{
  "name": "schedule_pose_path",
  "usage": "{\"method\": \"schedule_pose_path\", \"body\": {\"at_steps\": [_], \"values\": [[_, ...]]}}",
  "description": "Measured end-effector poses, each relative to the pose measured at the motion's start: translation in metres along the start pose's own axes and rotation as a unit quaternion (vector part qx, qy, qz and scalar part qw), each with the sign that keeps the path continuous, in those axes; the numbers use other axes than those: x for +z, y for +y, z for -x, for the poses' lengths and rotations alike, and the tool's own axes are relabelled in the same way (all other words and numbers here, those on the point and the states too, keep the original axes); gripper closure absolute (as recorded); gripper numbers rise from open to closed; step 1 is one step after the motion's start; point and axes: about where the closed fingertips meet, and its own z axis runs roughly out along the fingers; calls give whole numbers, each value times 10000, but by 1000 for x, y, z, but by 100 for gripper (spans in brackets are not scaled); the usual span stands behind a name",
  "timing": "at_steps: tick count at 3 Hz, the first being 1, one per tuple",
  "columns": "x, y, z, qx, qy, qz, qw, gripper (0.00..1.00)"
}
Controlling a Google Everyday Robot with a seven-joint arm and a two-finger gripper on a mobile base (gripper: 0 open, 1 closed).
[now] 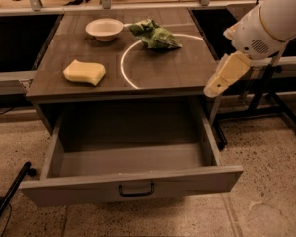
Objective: Place green jalapeno chip bag into top drawer
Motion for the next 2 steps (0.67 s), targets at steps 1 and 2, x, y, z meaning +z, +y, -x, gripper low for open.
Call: {"method": "schedule_pose_path", "body": {"at_steps": [1,2], "values": [[43,-28,33,-159,-322,-220,9991,0],[72,-55,55,20,-572,-610,9965,0]]}}
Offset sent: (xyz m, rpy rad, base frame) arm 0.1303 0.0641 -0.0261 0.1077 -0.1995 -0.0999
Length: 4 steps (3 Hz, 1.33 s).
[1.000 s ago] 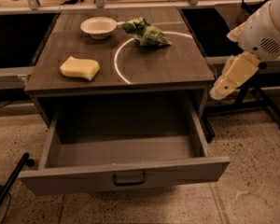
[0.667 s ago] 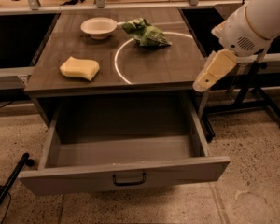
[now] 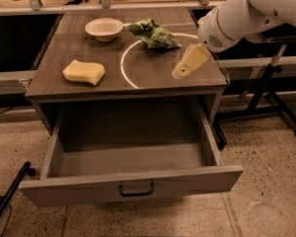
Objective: Place green jalapeno chip bag into top drawer
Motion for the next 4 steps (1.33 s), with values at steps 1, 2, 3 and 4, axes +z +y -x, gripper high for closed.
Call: {"method": "schedule_pose_path", "body": {"at_steps": [1,2,3,4], "values": [[0,0,0,1,-1,0,10000,0],[12,-10,4,111,-156,-69,9998,0],[31,-29,11,236,-377,-188,9988,0],[52,-47,19,307,-389,-388,9980,0]]}}
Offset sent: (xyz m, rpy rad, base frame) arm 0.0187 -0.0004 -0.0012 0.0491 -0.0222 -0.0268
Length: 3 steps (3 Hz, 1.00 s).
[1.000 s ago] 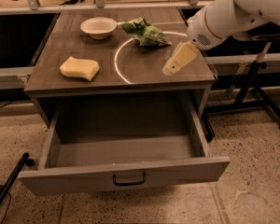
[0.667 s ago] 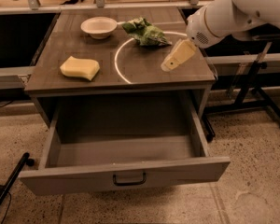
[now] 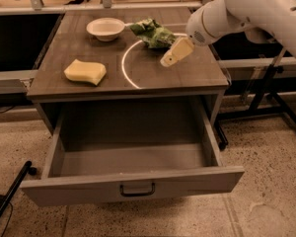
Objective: Place green jalapeno chip bag into top drawer
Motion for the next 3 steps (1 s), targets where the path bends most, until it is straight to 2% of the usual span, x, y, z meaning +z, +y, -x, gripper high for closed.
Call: {"method": "schedule_pose_path", "body": {"at_steps": [1,3], "values": [[38,-16,7,150,84,-196,9997,0],[80,-25,20,358,37,-214,9991,0]]}}
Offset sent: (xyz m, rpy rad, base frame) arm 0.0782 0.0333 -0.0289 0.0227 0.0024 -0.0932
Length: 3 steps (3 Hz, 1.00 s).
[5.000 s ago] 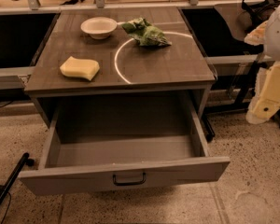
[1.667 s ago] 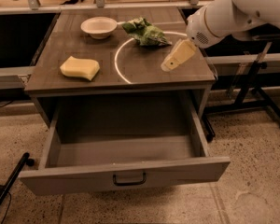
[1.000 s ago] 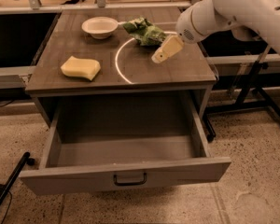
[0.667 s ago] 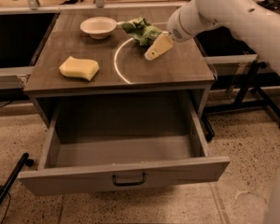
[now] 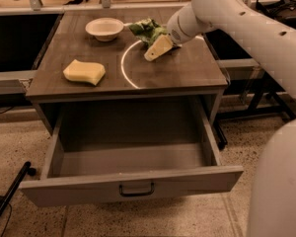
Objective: Place green jalapeno chip bag into top drawer
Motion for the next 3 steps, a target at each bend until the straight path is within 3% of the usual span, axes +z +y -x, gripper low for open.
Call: {"method": "schedule_pose_path", "body": {"at_steps": [2,3], "values": [[36,-6,9,58,94,9,9999,0],[51,-2,9,78,52,146,9998,25]]}}
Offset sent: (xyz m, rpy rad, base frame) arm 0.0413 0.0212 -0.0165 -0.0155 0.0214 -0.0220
